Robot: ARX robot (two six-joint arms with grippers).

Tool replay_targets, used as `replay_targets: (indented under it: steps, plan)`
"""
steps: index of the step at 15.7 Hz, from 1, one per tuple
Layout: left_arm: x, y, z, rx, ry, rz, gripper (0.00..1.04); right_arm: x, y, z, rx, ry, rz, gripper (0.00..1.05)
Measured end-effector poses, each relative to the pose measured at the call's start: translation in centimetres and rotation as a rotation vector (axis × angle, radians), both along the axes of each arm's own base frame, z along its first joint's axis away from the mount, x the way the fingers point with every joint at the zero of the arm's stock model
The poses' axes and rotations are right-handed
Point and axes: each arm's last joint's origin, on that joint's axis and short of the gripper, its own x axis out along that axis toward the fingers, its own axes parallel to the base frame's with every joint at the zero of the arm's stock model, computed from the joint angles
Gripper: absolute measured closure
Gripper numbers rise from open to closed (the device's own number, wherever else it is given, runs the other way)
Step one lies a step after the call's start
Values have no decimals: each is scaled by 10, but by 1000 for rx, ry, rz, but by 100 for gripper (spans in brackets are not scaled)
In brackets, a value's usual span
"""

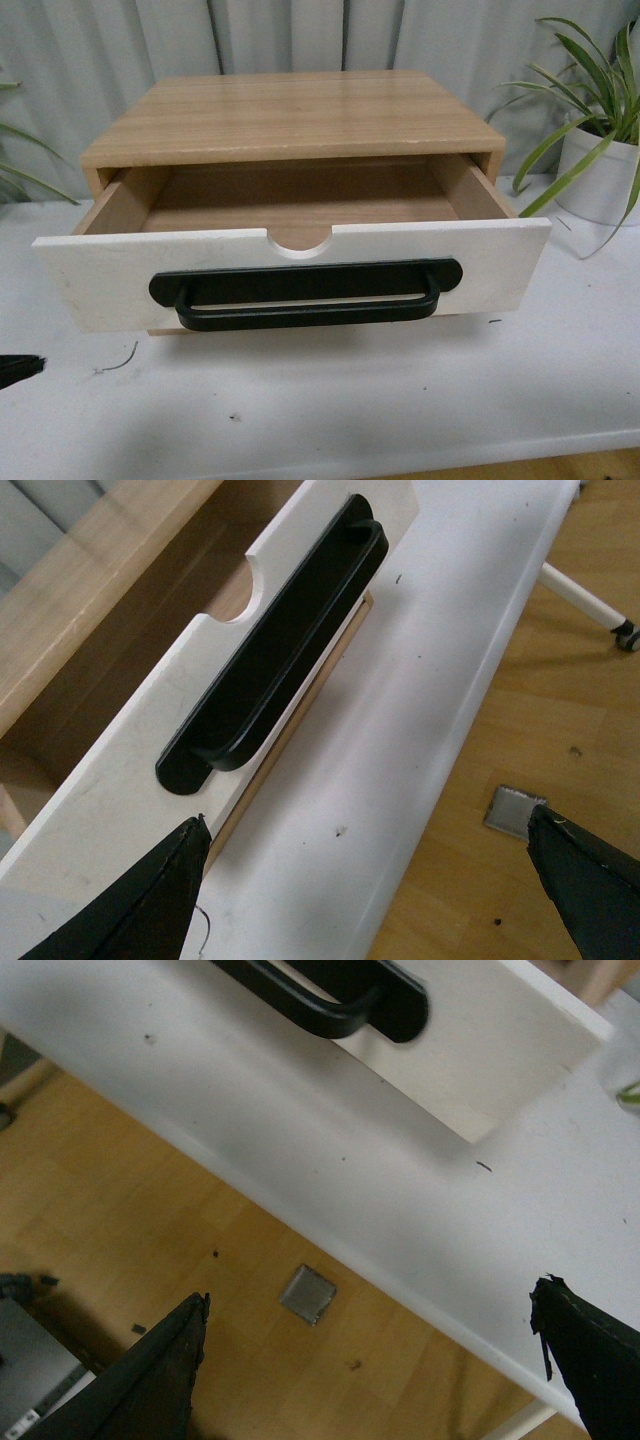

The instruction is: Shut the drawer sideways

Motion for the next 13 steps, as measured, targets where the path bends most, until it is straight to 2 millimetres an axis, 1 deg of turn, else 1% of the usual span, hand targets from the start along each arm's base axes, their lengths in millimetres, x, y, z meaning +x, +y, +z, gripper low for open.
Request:
replay_targets:
  steps: [1, 3, 7, 8, 9, 11, 13]
  plan:
    - [9, -6, -2, 44, -4, -23, 7, 11, 9, -2, -48, 2, 58, 6]
    - [25, -14, -5, 86, 13, -47, 7, 29, 21, -2, -84, 9, 123, 6]
    - [53, -19, -8, 123, 21, -36, 7, 62, 41, -10, -114, 30, 216, 6]
    - [62, -20, -8, 130, 14, -26, 7, 73, 46, -12, -117, 31, 225, 6]
    - [70, -21, -9, 136, 16, -19, 7, 83, 48, -12, -114, 32, 229, 6]
    - [90, -23, -11, 149, 14, -2, 7, 110, 50, -11, -119, 26, 215, 6]
    - [113, -26, -11, 151, 0, 18, 7, 128, 52, -20, -131, 55, 223, 6]
